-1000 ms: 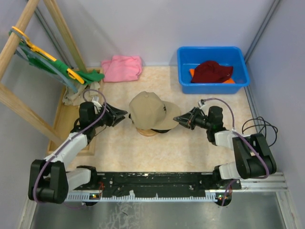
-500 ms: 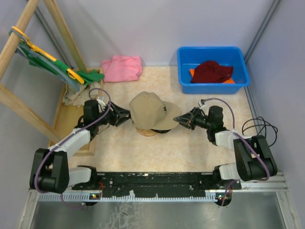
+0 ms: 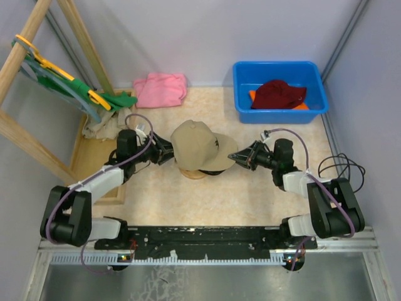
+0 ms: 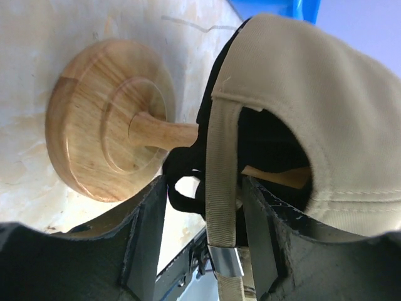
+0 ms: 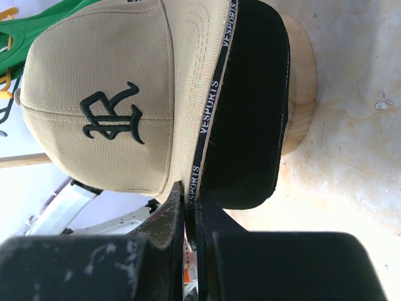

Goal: Stack the hats

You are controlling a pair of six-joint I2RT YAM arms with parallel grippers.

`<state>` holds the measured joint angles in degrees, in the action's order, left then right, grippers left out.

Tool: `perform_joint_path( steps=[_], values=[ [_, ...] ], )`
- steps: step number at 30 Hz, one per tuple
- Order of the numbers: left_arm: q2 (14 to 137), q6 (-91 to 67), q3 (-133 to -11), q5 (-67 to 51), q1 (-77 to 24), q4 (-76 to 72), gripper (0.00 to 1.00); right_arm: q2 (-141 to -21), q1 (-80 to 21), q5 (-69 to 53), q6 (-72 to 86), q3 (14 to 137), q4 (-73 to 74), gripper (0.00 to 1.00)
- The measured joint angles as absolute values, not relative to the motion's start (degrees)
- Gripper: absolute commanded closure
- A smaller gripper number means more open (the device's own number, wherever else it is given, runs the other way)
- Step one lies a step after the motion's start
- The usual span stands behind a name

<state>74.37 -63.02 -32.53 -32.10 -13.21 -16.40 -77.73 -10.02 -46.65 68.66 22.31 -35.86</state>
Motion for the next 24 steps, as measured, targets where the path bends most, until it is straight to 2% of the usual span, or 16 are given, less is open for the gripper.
perform_joint_path(
  steps=[2,5,8,9,11,15,19,24],
  values=[
    [76.2,-63.2,-32.7,-31.9,-14.8,-17.2,0.62,-77.7,-10.0,-46.7,68.5,22.4,-35.6,1.0],
    [78.7,-63.4,-33.1,-31.6,-16.6,-18.3,0.77,-77.7,-10.1,-46.6,67.5,23.1,-34.2,0.8],
    [80.3,-63.5,-33.8,-31.5,-17.4,-19.3,0.82,-77.7,-10.1,-46.0,64.6,24.0,-30.0,0.6],
    [80.5,-63.5,-33.9,-31.5,-17.4,-19.5,0.82,-77.6,-10.2,-45.6,63.3,24.1,-28.1,0.56],
    [80.7,-63.5,-34.0,-31.3,-17.4,-19.7,0.82,-77.6,-10.5,-45.0,60.9,24.1,-24.1,0.55],
    [80.7,-63.5,-34.0,-31.2,-17.4,-19.8,0.81,-77.6,-10.8,-44.6,58.5,24.1,-20.3,0.54],
    [80.9,-63.4,-34.3,-31.2,-17.4,-19.8,0.75,-77.6,-10.8,-44.6,58.0,24.1,-20.1,0.52],
    [81.0,-62.9,-34.9,-30.9,-17.4,-19.4,0.48,-77.6,-10.8,-44.4,58.1,24.1,-20.3,0.48]
  ],
)
